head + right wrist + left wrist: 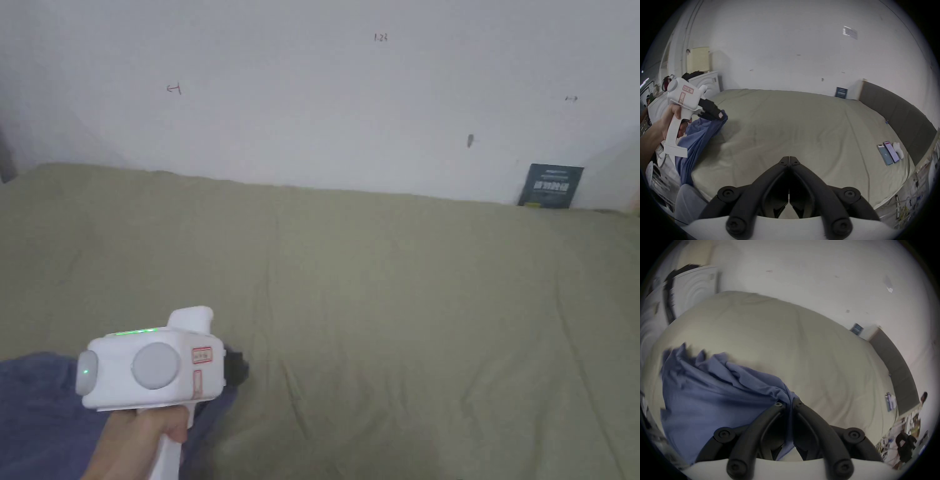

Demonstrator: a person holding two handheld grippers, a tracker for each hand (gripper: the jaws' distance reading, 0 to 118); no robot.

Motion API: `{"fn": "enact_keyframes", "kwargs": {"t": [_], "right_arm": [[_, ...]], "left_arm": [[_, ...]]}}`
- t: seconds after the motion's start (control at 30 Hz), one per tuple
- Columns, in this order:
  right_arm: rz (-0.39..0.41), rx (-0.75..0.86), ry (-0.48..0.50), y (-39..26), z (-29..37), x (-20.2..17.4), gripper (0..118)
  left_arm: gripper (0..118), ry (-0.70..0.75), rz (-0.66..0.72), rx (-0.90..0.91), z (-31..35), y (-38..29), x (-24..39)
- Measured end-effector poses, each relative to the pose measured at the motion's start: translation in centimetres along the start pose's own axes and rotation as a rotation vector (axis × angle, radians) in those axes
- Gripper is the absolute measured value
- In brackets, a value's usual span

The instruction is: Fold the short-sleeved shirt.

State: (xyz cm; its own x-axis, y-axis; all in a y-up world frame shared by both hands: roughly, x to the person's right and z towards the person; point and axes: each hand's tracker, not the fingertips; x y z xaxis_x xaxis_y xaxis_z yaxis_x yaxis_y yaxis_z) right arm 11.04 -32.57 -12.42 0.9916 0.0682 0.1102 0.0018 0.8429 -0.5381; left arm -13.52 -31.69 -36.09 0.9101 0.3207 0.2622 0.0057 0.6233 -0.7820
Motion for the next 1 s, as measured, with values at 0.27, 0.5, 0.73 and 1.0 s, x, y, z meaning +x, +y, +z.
{"fn": "enact_keyframes", "kwargs": {"t": [0.27,0.5,0.73,1.0], "right_arm": [[-0.076,-0.026,-0.121,-0.2,-1.0,5.7,0],[-0.132,-0.084,-0.182,-1.7,-2.8,9.2,0],[-0.146,-0.111,-0.199,-2.2,-3.7,10.6,0],[-0.159,-0.094,-0.182,-1.6,-2.8,10.2,0]], "left_arm": [[5,-0.320,-0.108,-0.068,-9.8,4.5,14.2],[5,-0.386,-0.247,-0.197,-18.4,0.5,24.2],[5,-0.179,-0.304,-0.326,-24.2,-4.4,24.5],[114,-0.193,-0.321,-0.137,-17.3,-4.0,23.0]]}}
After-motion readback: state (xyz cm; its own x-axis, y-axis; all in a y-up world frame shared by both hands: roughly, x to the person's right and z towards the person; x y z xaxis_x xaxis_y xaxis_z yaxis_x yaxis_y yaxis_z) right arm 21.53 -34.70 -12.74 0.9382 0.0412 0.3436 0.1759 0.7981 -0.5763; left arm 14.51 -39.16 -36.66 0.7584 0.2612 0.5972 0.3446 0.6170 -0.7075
